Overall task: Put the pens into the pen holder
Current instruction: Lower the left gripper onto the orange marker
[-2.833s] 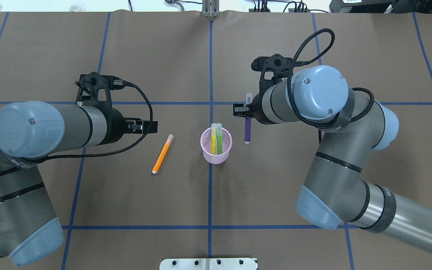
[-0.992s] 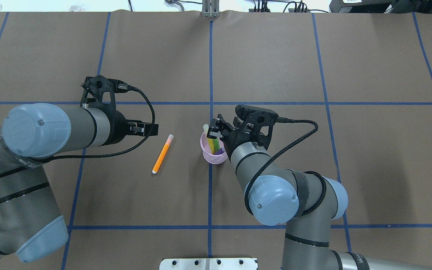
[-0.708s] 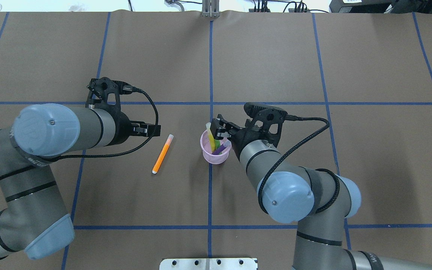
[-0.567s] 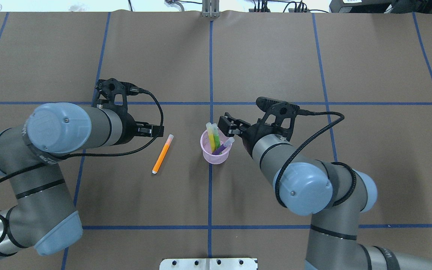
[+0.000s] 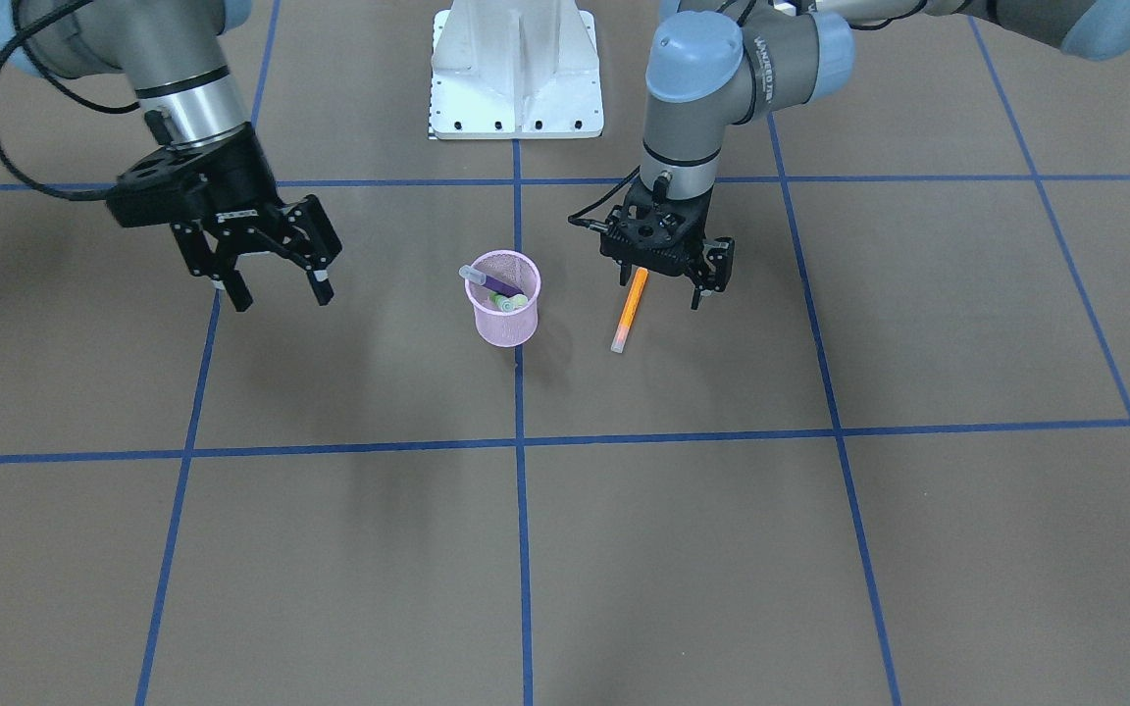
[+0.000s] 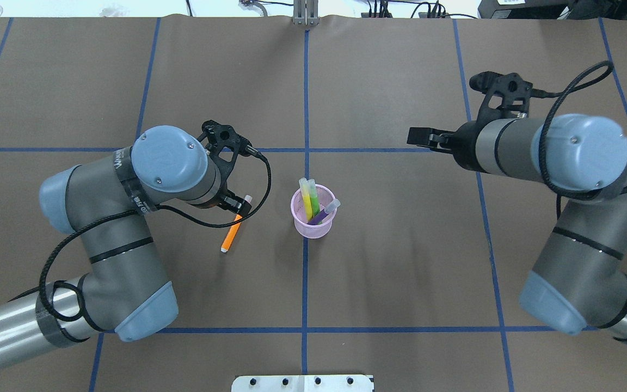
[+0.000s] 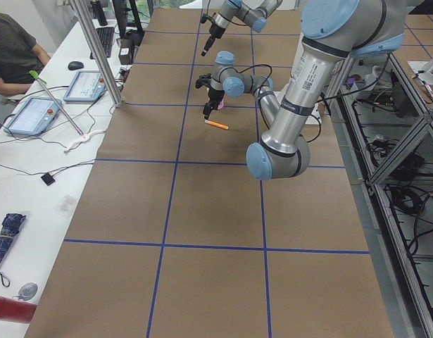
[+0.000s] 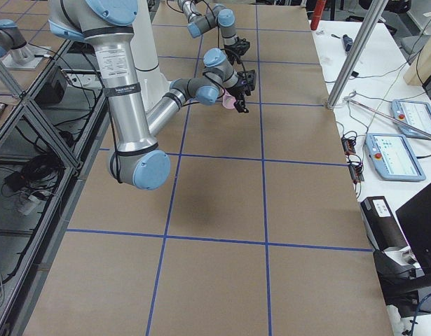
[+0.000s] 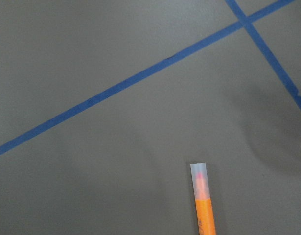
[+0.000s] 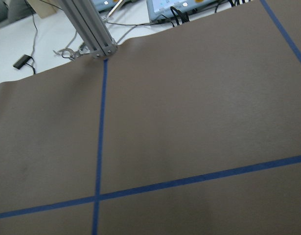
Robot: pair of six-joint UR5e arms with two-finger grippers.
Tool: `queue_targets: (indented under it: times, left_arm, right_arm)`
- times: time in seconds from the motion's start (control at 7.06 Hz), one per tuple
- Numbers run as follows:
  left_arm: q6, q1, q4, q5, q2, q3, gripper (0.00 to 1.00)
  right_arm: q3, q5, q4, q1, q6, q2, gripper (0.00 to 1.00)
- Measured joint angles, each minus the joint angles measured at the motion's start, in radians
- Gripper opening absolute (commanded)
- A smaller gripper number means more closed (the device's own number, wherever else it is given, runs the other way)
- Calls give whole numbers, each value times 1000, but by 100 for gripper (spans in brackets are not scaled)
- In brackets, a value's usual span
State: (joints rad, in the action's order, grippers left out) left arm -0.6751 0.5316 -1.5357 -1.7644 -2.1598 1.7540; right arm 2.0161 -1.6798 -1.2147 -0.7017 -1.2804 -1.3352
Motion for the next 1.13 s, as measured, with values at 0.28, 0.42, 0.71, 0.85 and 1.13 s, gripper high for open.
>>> queue_targets:
  times: [0.28, 0.42, 0.71, 0.85, 1.13]
  left_arm:
    - [-3, 18, -1, -152, -45, -75, 99]
    - [-41, 20, -12, -184, -49, -78, 99]
    - [-70, 22, -19, -222, -52, -117, 99]
    - [-57, 24, -21, -248, -54, -139, 97]
    - [-25, 29, -23, -271, -74, -195, 78]
  right_arm:
    - [-12, -101, 0, -70, 79, -43, 100]
    - [-16, -126, 0, -85, 88, -57, 100]
    - [-18, -205, 1, -134, 131, -90, 100]
    - [-19, -241, 1, -153, 160, -103, 100]
    - [-25, -265, 1, -165, 180, -114, 100]
